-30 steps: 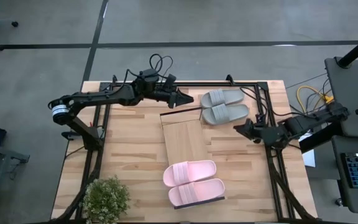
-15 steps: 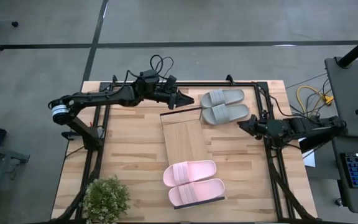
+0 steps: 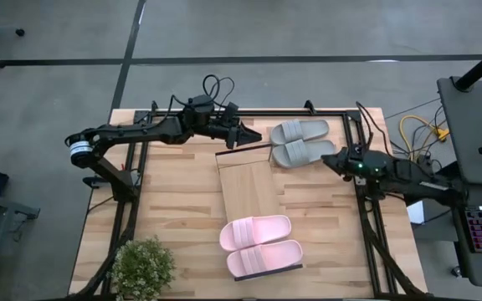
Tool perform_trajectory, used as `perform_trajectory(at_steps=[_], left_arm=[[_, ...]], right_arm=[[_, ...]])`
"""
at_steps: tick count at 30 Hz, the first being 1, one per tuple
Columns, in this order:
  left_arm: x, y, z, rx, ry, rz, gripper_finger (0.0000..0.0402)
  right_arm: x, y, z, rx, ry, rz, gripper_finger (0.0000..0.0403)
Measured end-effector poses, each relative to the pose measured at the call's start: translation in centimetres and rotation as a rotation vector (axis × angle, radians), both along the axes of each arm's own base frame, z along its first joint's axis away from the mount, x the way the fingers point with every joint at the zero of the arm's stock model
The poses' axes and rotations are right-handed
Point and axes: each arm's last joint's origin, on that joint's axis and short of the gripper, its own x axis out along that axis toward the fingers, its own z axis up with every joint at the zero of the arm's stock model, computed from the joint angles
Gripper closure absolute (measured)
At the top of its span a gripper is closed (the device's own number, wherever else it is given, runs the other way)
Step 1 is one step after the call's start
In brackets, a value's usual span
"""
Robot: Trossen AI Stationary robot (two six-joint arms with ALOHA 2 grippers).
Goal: Pick and place slides into the shelf
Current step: Put the bottom gray slide on the shelf
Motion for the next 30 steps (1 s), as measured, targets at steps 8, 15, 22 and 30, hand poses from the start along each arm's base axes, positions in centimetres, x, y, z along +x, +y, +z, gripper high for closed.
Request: perform_trajectory(at_steps=[8,15,22,30], left_arm=[[0.0,0.0,0.1,0.000,-0.002,0.002,0.0262],[0.1,-0.1,0.1,-0.001,-0.001,-0.001,0.0262],[0.1,-0.1,0.1,-0.001,-0.001,-0.001,0.0262],[0.1,-0.2,0.1,0.000,-0.001,-0.003,0.0262]], right_arm=[[1.1,-1.7,-1.3,0.006,-0.024,0.040,0.0211],[1.6,-3.5,-2.1,0.028,-0.002,0.095,0.0211],[1.8,-5.4,-2.3,0.031,0.022,0.155,0.0211],[2.0,-7.6,-2.0,0.038,0.098,0.236,0.0211]])
